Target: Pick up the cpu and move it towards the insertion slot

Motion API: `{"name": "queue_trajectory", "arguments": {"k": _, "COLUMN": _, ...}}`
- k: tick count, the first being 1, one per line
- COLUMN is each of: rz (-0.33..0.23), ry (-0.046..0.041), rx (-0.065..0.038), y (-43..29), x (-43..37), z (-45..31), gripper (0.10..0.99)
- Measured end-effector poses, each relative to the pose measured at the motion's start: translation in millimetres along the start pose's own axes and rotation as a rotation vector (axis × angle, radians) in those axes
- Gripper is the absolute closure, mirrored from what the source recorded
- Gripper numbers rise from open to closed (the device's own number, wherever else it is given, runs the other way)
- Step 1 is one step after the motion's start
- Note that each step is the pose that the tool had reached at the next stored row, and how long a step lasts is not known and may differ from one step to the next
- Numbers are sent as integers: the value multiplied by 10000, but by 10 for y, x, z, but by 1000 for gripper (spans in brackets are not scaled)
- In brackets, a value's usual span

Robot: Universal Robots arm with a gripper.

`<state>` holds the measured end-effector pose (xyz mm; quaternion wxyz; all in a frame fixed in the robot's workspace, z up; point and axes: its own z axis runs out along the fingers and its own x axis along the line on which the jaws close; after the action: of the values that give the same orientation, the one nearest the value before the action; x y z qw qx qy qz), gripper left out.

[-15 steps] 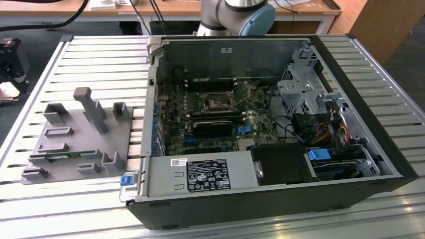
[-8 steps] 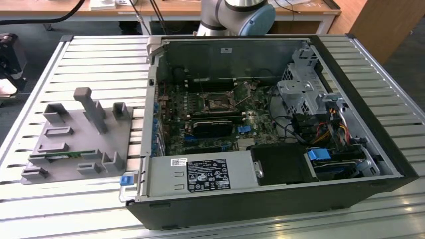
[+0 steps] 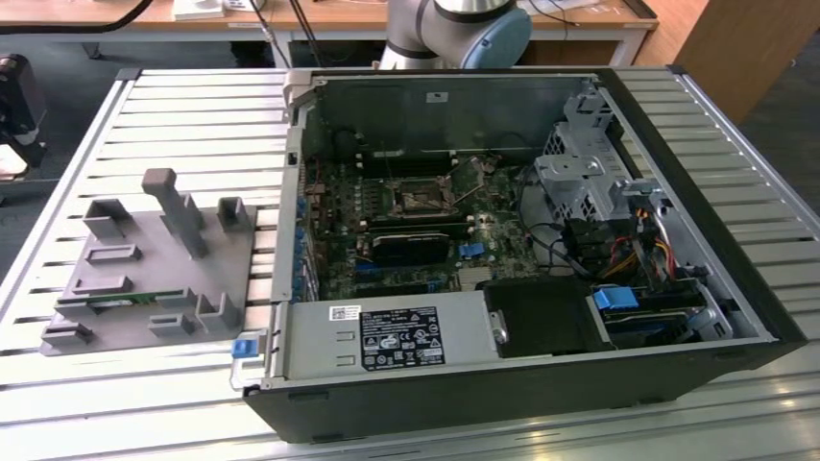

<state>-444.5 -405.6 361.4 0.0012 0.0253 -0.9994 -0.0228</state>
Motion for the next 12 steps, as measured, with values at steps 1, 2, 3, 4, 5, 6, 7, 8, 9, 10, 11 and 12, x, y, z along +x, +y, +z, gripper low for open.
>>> {"name": "queue_trajectory", "arguments": {"k": 1, "rz": 1, "ry": -1, "rx": -2, "y": 0, "x": -2, "z": -5, "gripper": 549}}
{"name": "queue_trajectory", "arguments": {"k": 2, "rz": 1, "ry": -2, "rx": -5, "y": 0, "x": -4, "z": -8, "gripper": 549}}
{"name": "queue_trajectory", "arguments": {"k": 3, "rz": 0, "ry": -2, "rx": -7, "y": 0, "x": -9, "z": -10, "gripper": 549}}
{"name": "queue_trajectory", "arguments": {"k": 4, "rz": 0, "ry": -1, "rx": -9, "y": -1, "x": -15, "z": -12, "gripper": 549}}
{"name": "queue_trajectory", "arguments": {"k": 5, "rz": 0, "ry": 0, "rx": -10, "y": -1, "x": -21, "z": -14, "gripper": 549}}
{"name": "queue_trajectory", "arguments": {"k": 6, "rz": 0, "ry": -1, "rx": -12, "y": -1, "x": -30, "z": -15, "gripper": 549}}
{"name": "queue_trajectory", "arguments": {"k": 7, "rz": 0, "ry": -2, "rx": -14, "y": -2, "x": -39, "z": -15, "gripper": 549}}
{"name": "queue_trajectory", "arguments": {"k": 8, "rz": 0, "ry": -1, "rx": -15, "y": -2, "x": -49, "z": -17, "gripper": 549}}
{"name": "queue_trajectory", "arguments": {"k": 9, "rz": 0, "ry": -2, "rx": -17, "y": -3, "x": -56, "z": -17, "gripper": 549}}
{"name": "queue_trajectory", "arguments": {"k": 10, "rz": 0, "ry": -1, "rx": -18, "y": -3, "x": -64, "z": -17, "gripper": 549}}
{"name": "queue_trajectory", "arguments": {"k": 11, "rz": 0, "ry": -2, "rx": -18, "y": -3, "x": -74, "z": -17, "gripper": 549}}
{"name": "queue_trajectory", "arguments": {"k": 12, "rz": 0, "ry": -1, "rx": -18, "y": -4, "x": -85, "z": -18, "gripper": 549}}
